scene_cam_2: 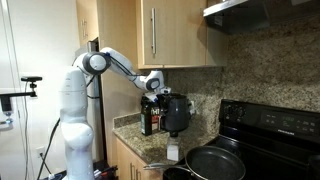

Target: Turn off the air fryer

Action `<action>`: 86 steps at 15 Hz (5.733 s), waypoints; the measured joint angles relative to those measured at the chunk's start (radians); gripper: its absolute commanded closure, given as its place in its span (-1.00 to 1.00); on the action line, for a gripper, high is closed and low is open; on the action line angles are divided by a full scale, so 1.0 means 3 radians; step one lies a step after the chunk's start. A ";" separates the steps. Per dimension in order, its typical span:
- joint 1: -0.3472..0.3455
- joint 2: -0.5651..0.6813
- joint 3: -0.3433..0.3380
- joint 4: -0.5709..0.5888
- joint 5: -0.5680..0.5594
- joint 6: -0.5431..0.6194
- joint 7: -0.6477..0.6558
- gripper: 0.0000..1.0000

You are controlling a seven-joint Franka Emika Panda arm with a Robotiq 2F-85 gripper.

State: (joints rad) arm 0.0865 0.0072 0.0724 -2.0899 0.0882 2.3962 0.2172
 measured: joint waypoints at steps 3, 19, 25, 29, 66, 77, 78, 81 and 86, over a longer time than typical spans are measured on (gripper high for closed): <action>0.0028 0.0132 0.0015 -0.0029 0.0035 0.0659 0.0088 -1.00; 0.0049 0.0273 0.0027 -0.0022 0.0071 0.1015 0.0130 -1.00; 0.0052 0.0267 0.0027 -0.0024 0.0071 0.0987 0.0259 -1.00; 0.0053 0.0263 0.0027 -0.0026 0.0070 0.0985 0.0263 -1.00; 0.0056 0.0250 0.0014 -0.0097 -0.0034 0.0993 0.0634 -1.00; 0.0057 0.0254 0.0017 -0.0107 -0.0011 0.1050 0.0629 -1.00; 0.0057 0.0254 0.0017 -0.0107 -0.0011 0.1052 0.0627 -1.00; 0.0056 0.0254 0.0018 -0.0108 0.0012 0.1052 0.0597 -1.00; 0.0056 0.0254 0.0026 -0.0108 0.0163 0.1039 0.0551 -1.00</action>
State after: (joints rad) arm 0.1034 0.0834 0.0801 -2.1223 0.1369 2.7079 0.3825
